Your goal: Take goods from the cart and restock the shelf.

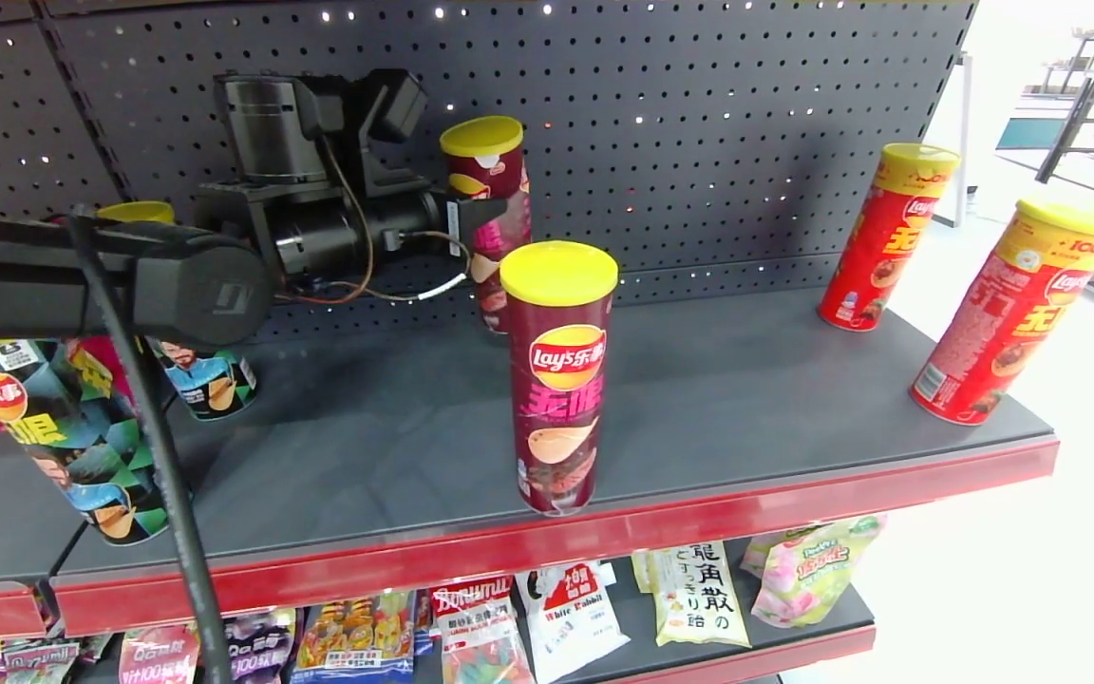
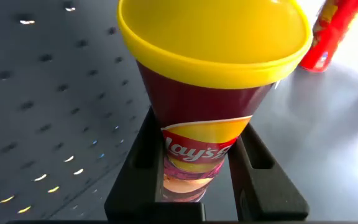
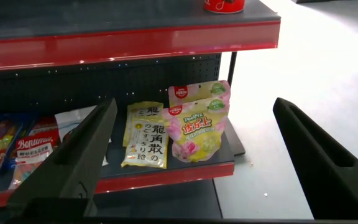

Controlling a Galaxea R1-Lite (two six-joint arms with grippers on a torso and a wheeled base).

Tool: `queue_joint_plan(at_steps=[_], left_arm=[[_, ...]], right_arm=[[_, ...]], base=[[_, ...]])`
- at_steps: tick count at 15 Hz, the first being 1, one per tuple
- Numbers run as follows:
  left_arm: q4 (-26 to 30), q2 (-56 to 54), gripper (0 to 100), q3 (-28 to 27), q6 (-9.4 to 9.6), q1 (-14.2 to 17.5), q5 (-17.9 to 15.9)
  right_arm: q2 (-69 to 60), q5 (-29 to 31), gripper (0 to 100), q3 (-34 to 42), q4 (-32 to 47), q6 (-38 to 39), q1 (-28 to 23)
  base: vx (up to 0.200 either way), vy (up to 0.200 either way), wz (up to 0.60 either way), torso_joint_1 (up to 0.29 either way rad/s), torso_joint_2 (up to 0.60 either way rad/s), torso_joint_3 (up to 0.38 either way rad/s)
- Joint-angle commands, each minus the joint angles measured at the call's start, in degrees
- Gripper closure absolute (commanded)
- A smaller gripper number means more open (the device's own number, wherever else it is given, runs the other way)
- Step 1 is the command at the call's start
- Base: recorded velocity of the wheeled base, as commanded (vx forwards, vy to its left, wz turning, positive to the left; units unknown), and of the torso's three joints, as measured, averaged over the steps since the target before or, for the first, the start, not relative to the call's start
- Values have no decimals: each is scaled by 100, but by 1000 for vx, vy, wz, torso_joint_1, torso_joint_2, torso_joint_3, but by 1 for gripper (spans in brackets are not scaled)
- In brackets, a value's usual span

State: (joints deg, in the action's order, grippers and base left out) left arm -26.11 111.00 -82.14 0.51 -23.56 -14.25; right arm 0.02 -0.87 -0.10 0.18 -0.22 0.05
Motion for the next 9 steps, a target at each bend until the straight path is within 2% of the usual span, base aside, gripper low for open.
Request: queue_joint_plan(at_steps=[1, 5, 9], left_arm=[[10, 194, 100, -92, -86, -87, 1], [71, 203, 100, -92, -113, -228, 10], [141, 256, 100, -92, -130, -421, 195]], right_arm=[[-2, -1, 0, 1, -1, -4, 4], [-2, -1, 0, 1, -1, 4, 4], [-2, -1, 0, 1, -1, -4, 4]], base=[[0, 0, 0, 0, 0, 0], [0, 0, 0, 0, 0, 0], [0, 0, 0, 0, 0, 0]])
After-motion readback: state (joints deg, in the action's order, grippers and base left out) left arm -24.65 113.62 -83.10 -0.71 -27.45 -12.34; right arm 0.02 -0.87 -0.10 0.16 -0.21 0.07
